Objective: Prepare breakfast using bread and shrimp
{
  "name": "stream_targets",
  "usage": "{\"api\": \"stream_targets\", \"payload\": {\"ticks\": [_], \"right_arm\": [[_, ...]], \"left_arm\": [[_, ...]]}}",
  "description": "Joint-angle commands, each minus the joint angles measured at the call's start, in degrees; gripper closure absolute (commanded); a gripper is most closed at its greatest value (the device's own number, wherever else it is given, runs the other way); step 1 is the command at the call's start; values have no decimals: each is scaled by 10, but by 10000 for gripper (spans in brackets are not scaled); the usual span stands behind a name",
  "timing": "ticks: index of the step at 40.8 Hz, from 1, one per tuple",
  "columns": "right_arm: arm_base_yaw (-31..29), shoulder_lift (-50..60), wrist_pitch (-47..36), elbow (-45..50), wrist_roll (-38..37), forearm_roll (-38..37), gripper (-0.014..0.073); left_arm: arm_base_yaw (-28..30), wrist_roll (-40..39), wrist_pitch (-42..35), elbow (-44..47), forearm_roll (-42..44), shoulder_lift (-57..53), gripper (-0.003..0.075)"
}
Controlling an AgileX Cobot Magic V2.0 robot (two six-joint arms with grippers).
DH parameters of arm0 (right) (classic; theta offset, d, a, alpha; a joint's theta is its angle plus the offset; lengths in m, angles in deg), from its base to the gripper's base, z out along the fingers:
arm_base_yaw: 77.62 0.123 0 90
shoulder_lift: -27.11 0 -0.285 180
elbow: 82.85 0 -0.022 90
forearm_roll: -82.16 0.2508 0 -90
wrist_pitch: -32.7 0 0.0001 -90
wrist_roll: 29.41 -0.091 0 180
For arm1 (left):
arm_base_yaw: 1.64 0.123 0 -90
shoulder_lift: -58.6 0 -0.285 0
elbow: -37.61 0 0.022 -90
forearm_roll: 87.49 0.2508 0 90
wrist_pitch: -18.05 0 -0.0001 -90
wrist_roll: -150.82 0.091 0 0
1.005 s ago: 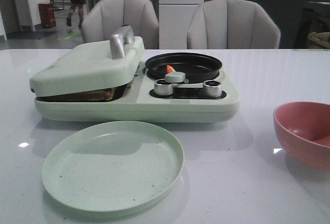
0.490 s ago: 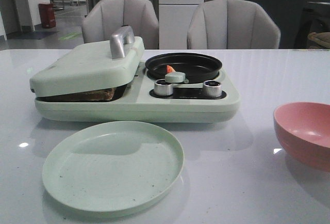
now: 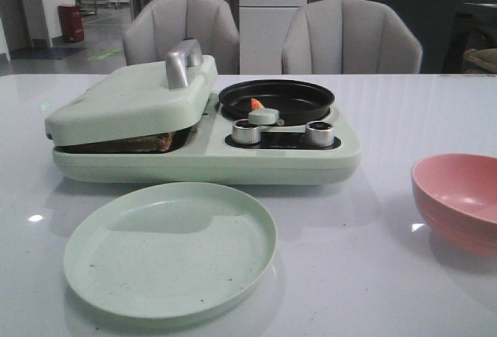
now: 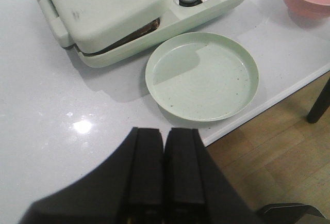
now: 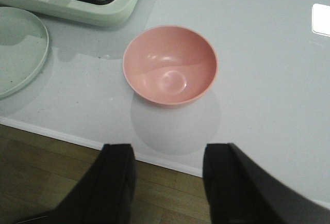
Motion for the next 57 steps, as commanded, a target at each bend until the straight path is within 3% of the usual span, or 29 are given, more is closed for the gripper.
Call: {"api": "stream_targets", "payload": {"ticks": [1,11,43,48,52,57], "right_arm": [[1,-4,-38,-10,-2,-4,241],[1,-4,-42,-6,-2,-4,557],[1,-4,-51,-6,-2,-5,559],[1,-4,-51,-6,-2,-5,559],[1,-4,-51,-6,-2,-5,559],[1,-4,-51,-6,-2,-5,559]], "left_arm": [[-4,-6,-44,-15,-7,5,619],[-4,-11,-50,-15,-7,5,619],[-4,-15,-53,-12,-8,3,619],[24,-15,-59,4,-4,-24,619],[55,-15,-99,33,12,-60,619],[99,-15,-204,110,13,-123,619]]}}
